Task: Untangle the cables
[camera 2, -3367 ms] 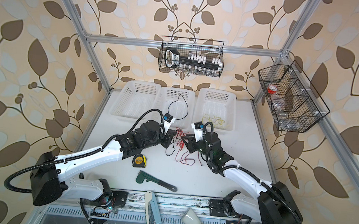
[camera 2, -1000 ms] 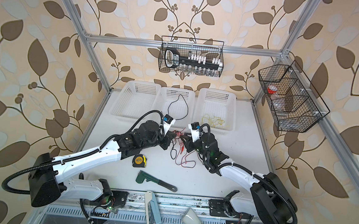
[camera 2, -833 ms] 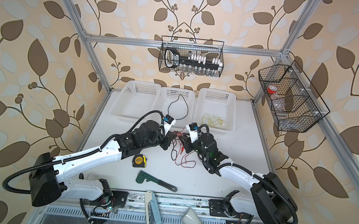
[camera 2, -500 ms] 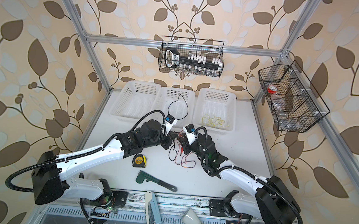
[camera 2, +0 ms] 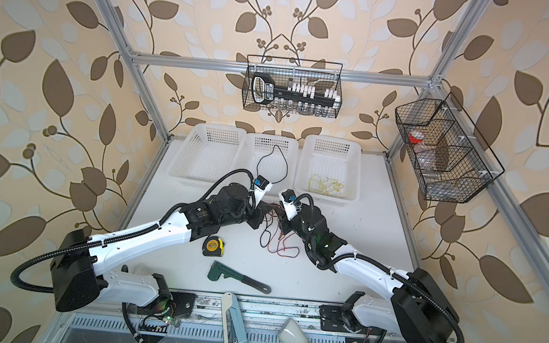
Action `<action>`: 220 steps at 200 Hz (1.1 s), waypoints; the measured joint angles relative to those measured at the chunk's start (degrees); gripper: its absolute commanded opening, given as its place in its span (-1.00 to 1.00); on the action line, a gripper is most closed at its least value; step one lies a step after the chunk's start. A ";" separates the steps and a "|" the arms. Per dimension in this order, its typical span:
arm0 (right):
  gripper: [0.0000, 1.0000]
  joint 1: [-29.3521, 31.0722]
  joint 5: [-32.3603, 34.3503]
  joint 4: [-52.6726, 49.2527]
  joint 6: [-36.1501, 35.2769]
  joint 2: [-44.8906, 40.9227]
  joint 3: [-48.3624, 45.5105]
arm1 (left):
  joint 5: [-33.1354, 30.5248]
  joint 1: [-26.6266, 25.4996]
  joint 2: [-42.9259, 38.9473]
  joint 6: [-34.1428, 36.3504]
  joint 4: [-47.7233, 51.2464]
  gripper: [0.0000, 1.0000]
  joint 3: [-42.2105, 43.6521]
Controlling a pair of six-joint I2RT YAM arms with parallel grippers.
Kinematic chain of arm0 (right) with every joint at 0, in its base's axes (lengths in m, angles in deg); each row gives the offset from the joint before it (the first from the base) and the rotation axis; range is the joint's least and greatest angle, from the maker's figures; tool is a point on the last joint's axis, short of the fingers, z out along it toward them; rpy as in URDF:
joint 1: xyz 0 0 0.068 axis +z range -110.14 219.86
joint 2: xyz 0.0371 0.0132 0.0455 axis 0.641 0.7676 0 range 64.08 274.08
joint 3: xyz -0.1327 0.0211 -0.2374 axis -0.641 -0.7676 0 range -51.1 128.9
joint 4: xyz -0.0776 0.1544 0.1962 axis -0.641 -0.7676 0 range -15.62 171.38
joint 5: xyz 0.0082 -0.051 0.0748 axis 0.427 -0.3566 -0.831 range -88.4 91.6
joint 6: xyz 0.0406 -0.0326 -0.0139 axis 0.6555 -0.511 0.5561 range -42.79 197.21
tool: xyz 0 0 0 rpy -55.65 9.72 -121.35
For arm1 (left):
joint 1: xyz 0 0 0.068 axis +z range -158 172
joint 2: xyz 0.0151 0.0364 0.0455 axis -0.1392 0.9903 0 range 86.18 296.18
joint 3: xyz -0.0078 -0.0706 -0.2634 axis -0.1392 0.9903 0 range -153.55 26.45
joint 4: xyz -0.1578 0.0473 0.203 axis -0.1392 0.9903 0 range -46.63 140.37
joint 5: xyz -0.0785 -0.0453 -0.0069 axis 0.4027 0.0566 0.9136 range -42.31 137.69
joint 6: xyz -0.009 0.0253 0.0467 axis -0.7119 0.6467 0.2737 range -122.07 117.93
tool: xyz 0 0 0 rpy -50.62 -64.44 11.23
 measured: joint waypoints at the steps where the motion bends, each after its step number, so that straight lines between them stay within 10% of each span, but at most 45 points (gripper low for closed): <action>1: -0.45 0.00 0.02 0.00 0.00 0.04 0.00 | 0.00 0.00 0.00 0.00 0.00 -1.00 0.00; 87: -1.00 0.26 2.16 0.24 0.52 0.63 -0.46 | -0.57 0.00 0.00 0.04 0.15 -1.00 0.00; 220: -0.98 -3.08 1.31 3.52 5.66 0.37 -1.95 | -0.59 0.09 -2.82 0.15 0.61 -1.00 0.00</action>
